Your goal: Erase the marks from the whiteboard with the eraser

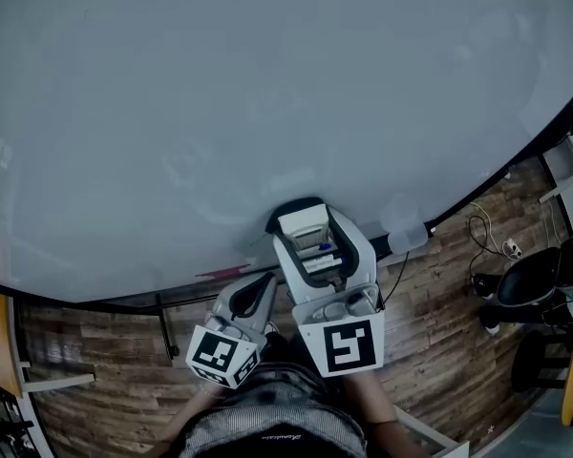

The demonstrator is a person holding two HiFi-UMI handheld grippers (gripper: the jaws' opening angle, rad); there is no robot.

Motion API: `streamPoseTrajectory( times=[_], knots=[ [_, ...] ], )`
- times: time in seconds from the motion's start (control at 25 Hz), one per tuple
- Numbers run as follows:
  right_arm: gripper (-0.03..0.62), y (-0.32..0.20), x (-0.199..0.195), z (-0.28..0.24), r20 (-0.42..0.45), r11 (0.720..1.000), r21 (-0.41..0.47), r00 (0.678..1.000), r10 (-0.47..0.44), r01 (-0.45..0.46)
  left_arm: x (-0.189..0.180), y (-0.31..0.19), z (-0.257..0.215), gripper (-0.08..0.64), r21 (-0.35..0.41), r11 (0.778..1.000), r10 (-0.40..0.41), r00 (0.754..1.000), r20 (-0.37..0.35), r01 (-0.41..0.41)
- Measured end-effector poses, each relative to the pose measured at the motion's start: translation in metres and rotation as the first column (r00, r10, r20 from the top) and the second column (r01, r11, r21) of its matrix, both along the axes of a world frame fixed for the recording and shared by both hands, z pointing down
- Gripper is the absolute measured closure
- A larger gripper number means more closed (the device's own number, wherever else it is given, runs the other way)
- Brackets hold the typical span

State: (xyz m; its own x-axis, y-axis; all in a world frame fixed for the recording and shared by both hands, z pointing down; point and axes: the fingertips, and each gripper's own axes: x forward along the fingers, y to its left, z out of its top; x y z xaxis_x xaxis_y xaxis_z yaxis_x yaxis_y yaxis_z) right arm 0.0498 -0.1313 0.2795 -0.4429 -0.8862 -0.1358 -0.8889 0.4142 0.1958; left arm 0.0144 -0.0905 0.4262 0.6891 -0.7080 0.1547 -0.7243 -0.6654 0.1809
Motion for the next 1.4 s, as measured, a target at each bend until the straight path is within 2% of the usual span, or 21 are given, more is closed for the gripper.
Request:
streamPoseTrajectory(
  times=[0.16, 0.36, 0.6, 0.76, 0.96, 1.4],
  knots=[
    [0.327, 0.001, -0.002, -0.003, 0.003, 1.000, 0.002, 1.000, -0.030, 0.030, 0.005, -0.003, 0.003, 0.557, -0.009, 1.000, -0.010, 1.000, 0.004, 0.010],
    [0.325, 0.004, 0.009, -0.006, 0.002, 0.997, 0.003, 0.997, -0.074, 0.074, 0.033, -0.010, -0.002, 0.557, -0.021, 0.999, -0.044, 0.999, -0.005, 0.043],
    [0.325, -0.002, 0.052, -0.008, -0.017, 0.992, -0.013, 0.992, -0.126, 0.126, 0.088, -0.020, -0.002, 0.557, -0.049, 0.995, -0.087, 0.996, -0.019, 0.086],
    [0.325, -0.009, 0.085, -0.008, -0.059, 0.992, 0.004, 0.990, -0.129, 0.130, 0.125, -0.026, -0.004, 0.557, -0.044, 0.994, -0.103, 0.995, -0.011, 0.103],
    [0.325, -0.028, 0.139, -0.010, -0.048, 0.991, 0.008, 0.990, -0.130, 0.130, 0.170, -0.041, -0.003, 0.555, -0.050, 0.989, -0.135, 0.991, 0.011, 0.136],
    [0.325, -0.038, 0.204, -0.013, -0.060, 0.987, 0.021, 0.985, -0.159, 0.161, 0.220, -0.043, 0.001, 0.555, -0.036, 0.982, -0.185, 0.983, 0.019, 0.186]
  ],
)
